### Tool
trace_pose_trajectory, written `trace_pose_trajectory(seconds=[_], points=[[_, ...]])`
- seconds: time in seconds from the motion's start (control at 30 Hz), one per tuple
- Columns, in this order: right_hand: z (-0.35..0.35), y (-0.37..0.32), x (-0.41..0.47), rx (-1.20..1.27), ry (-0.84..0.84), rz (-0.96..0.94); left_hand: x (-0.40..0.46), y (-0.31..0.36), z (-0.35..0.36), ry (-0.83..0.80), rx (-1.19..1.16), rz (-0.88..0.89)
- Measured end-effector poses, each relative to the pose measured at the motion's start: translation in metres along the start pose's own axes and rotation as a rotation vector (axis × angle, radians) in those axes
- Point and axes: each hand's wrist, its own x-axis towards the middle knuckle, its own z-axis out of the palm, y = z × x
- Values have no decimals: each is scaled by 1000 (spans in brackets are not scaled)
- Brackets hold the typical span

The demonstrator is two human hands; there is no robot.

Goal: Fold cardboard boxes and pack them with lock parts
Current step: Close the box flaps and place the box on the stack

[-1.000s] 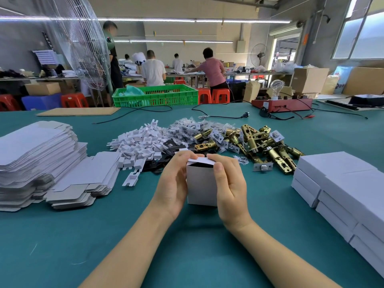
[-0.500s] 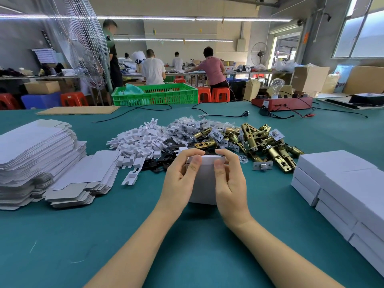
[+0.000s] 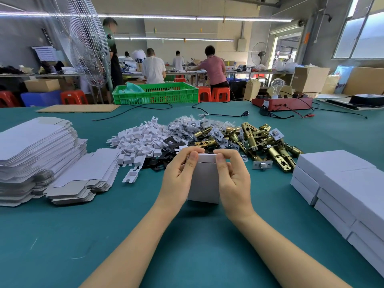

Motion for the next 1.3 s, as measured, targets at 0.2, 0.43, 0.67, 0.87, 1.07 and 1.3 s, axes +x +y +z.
trace_pose_trajectory(seconds=[0.2, 0.43, 0.67, 0.87, 1.07, 1.3], points=[[-3, 0, 2, -124, 3, -114, 0, -1, -3, 6, 28, -2], [-6, 2, 2, -270, 22, -301, 0, -3, -4, 3, 17, 9], [-7, 2, 2, -293, 21, -330, 1, -9, -5, -52, -42, -17], [-5, 2, 0, -259, 29, -294, 0, -8, -3, -98, -82, 25], [-6, 2, 3, -261, 22, -323, 0, -10, -4, -95, -120, -18], [-10, 7, 4, -297, -39, -385, -1, -13, -1, -87, -49, 36]])
